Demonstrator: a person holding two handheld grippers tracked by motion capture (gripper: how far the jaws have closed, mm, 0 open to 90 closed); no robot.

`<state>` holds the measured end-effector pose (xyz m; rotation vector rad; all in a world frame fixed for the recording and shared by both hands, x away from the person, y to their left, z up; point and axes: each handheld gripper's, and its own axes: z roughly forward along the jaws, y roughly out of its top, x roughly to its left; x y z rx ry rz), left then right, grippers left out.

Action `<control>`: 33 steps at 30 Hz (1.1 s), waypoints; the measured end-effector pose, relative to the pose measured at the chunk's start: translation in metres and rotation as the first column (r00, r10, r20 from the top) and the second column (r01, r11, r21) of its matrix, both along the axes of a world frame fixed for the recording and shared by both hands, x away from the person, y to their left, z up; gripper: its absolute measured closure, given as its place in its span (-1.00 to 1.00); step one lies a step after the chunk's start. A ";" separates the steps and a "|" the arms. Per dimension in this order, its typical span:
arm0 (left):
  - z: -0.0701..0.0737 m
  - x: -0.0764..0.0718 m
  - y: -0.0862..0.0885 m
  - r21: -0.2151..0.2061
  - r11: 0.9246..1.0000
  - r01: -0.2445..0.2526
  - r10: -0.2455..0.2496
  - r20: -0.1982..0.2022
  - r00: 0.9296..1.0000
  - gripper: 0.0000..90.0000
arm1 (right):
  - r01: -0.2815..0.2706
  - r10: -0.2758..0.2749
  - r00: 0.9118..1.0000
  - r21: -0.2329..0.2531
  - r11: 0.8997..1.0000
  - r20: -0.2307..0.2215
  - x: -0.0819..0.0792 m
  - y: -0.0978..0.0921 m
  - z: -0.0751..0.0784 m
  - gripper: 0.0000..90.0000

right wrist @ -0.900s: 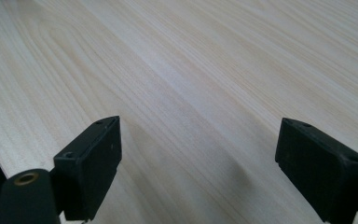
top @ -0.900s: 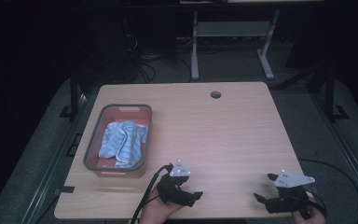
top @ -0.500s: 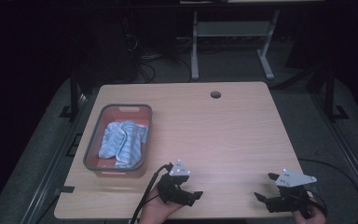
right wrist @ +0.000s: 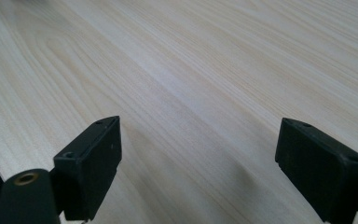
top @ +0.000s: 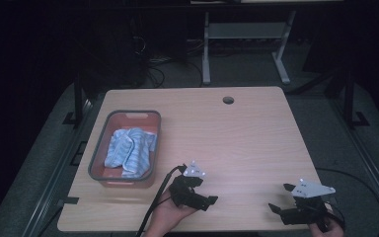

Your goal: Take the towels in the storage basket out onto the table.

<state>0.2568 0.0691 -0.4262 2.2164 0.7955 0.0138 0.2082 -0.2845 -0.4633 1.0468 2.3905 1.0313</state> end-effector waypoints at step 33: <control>0.076 0.063 0.038 0.087 0.993 -0.078 0.076 0.024 0.997 -0.52 | -0.006 0.006 1.000 -0.010 1.000 -0.002 -0.001 0.002 0.000 -0.69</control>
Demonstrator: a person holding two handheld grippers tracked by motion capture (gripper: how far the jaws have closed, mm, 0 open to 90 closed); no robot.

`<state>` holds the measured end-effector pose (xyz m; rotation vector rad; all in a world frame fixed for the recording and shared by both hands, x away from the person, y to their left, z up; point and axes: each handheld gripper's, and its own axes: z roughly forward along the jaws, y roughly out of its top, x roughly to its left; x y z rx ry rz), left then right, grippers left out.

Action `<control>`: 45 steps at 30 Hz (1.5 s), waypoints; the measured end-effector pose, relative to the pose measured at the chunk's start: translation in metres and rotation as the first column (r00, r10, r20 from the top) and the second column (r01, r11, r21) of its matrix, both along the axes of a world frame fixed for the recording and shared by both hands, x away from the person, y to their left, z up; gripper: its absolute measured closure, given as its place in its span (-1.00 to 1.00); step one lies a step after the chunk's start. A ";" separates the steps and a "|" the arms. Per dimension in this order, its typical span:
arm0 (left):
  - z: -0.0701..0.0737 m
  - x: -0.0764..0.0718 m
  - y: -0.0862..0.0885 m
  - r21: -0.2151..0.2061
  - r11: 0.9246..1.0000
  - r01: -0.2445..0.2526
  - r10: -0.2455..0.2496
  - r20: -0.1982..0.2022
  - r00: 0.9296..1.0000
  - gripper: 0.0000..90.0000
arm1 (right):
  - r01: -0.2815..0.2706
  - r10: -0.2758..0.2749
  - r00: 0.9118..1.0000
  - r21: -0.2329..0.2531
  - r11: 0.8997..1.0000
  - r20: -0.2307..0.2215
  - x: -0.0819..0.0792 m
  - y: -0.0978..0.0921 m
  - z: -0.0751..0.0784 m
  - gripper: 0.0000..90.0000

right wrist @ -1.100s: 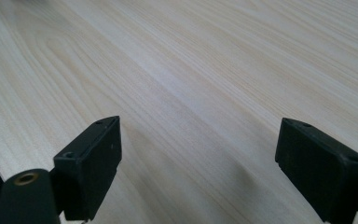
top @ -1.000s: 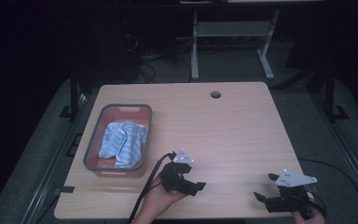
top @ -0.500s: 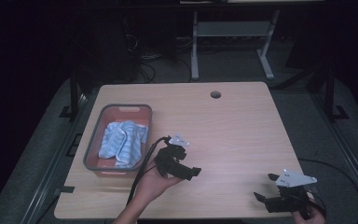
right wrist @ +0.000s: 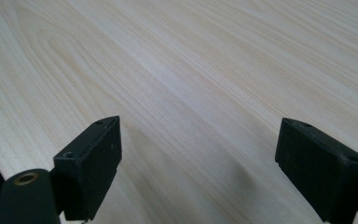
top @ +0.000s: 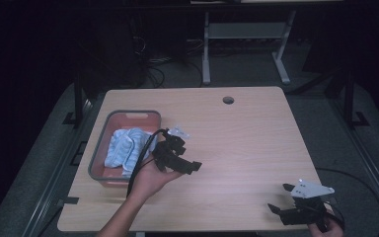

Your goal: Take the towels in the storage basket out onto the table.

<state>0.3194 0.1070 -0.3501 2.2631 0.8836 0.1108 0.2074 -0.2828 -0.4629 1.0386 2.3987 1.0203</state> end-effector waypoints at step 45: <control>0.020 0.042 0.130 -0.015 0.948 -0.318 0.318 -0.019 0.948 -0.54 | -0.029 0.029 1.000 -0.011 1.000 0.004 0.000 0.004 0.000 -0.69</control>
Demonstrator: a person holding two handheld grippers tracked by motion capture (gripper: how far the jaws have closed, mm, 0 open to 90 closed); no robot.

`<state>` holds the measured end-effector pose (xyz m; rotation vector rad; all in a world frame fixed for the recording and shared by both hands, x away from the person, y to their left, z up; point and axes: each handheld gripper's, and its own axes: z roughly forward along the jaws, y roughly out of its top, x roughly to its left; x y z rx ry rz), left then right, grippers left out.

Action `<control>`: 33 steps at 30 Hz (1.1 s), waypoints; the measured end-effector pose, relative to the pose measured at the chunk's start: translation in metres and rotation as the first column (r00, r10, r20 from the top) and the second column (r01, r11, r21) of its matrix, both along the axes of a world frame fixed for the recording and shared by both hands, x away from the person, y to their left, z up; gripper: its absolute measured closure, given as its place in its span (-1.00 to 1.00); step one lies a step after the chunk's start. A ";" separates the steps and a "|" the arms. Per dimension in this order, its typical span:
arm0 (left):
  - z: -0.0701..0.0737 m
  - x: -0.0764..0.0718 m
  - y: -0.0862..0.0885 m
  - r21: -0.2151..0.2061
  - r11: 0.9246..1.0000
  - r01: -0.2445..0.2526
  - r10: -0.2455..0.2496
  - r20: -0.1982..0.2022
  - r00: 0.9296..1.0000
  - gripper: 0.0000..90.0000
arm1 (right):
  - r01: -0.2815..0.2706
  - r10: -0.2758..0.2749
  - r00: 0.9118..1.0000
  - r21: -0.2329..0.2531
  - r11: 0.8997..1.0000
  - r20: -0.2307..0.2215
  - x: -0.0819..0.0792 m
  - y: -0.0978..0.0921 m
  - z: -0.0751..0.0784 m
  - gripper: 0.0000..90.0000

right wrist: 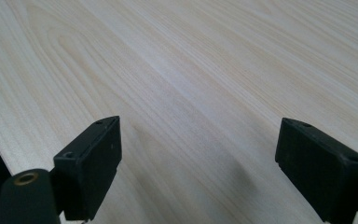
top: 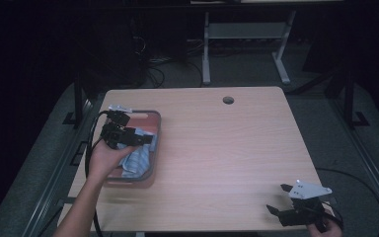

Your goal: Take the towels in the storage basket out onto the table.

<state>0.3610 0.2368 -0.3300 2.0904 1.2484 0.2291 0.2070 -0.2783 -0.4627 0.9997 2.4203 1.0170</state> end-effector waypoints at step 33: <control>-0.053 0.030 0.017 0.176 0.977 -0.118 0.150 -0.184 0.971 -0.48 | 0.006 -0.006 1.000 0.011 1.000 0.006 -0.001 -0.002 0.001 -0.69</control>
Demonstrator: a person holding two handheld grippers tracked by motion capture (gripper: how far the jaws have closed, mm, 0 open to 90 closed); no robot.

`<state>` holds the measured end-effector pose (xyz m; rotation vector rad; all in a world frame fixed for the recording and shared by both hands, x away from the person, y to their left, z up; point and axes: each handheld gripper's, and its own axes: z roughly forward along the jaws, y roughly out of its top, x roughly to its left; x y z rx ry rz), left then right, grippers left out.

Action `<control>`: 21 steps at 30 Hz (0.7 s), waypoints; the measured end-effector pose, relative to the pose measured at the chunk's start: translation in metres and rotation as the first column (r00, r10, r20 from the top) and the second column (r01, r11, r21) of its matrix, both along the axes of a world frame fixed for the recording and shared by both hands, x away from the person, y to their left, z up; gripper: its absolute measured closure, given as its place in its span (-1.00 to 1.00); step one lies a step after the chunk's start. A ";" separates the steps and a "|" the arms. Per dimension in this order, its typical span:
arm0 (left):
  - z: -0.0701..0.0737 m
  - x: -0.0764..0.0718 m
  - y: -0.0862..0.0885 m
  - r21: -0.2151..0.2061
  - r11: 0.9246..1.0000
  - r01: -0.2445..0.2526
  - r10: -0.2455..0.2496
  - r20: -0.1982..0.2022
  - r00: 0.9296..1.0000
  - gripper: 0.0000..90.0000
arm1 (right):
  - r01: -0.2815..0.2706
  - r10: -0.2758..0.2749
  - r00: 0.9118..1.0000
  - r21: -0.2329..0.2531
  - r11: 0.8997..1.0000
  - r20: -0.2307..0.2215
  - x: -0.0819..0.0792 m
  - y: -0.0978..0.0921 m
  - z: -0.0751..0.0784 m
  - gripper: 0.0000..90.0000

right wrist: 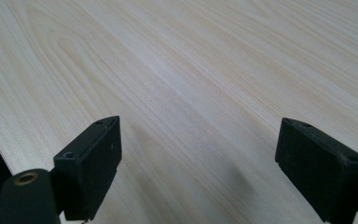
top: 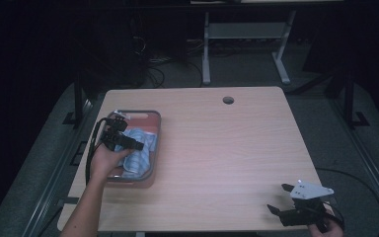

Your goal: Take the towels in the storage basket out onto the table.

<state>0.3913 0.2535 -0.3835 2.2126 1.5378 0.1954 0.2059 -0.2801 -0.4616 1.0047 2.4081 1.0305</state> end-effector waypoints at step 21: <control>-0.023 0.012 -0.025 0.217 0.975 0.054 -0.034 -0.097 0.995 0.06 | -0.014 0.014 1.000 -0.007 1.000 0.001 0.001 0.004 0.000 -0.69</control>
